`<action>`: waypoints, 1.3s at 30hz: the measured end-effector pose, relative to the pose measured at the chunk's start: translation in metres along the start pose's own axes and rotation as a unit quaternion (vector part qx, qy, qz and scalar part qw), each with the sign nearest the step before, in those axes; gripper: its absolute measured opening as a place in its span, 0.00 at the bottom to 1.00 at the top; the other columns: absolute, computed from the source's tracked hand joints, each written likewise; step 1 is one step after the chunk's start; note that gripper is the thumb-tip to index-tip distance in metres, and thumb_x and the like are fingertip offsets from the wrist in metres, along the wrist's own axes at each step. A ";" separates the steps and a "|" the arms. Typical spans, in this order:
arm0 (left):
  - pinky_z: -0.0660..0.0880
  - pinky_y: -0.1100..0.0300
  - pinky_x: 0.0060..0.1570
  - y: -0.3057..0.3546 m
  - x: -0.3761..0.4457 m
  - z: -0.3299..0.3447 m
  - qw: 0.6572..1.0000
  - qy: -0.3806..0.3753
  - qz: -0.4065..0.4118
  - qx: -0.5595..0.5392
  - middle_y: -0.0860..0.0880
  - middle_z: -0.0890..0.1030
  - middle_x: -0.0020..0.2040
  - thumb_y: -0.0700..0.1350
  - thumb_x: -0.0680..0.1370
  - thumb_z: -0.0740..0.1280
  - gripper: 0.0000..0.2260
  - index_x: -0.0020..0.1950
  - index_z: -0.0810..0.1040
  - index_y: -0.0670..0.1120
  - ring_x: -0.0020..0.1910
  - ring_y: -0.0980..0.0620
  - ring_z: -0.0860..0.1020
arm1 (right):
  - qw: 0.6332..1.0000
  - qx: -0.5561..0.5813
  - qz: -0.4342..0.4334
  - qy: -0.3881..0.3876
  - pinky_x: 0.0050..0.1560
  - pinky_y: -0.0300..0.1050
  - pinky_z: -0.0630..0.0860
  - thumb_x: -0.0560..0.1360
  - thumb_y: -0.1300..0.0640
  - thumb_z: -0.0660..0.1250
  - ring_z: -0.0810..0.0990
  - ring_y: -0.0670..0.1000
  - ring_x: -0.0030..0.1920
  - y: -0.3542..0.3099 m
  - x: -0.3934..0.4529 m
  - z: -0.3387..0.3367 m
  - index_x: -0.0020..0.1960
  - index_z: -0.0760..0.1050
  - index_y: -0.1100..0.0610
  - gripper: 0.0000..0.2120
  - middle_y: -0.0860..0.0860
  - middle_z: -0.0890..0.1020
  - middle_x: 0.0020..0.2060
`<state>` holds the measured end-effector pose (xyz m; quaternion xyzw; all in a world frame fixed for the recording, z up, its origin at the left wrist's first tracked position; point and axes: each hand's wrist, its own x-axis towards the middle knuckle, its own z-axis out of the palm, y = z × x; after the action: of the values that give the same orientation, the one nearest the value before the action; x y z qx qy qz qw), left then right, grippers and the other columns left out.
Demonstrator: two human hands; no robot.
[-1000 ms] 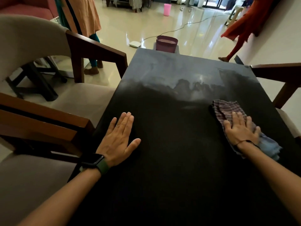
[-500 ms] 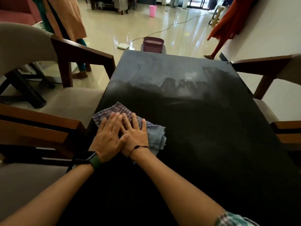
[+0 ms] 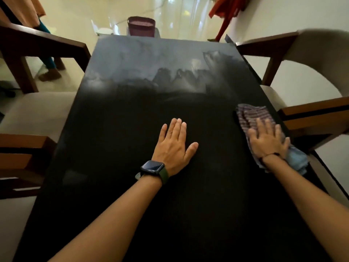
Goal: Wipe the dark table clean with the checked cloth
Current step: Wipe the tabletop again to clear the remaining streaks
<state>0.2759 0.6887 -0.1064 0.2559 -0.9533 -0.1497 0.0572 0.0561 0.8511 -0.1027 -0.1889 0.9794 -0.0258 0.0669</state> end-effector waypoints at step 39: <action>0.31 0.58 0.69 -0.002 0.003 -0.005 0.999 0.037 -0.002 -0.005 0.44 0.49 0.75 0.69 0.71 0.36 0.40 0.73 0.48 0.42 0.74 0.50 0.45 | 0.914 -0.013 -0.402 -0.063 0.70 0.59 0.32 0.79 0.39 0.43 0.37 0.53 0.76 -0.087 -0.084 0.014 0.76 0.45 0.41 0.26 0.45 0.45 0.77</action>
<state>0.2753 0.6839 -0.1021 0.2625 -0.9494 -0.1450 0.0935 0.1674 0.8014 -0.1001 -0.5684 0.8149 -0.0253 0.1102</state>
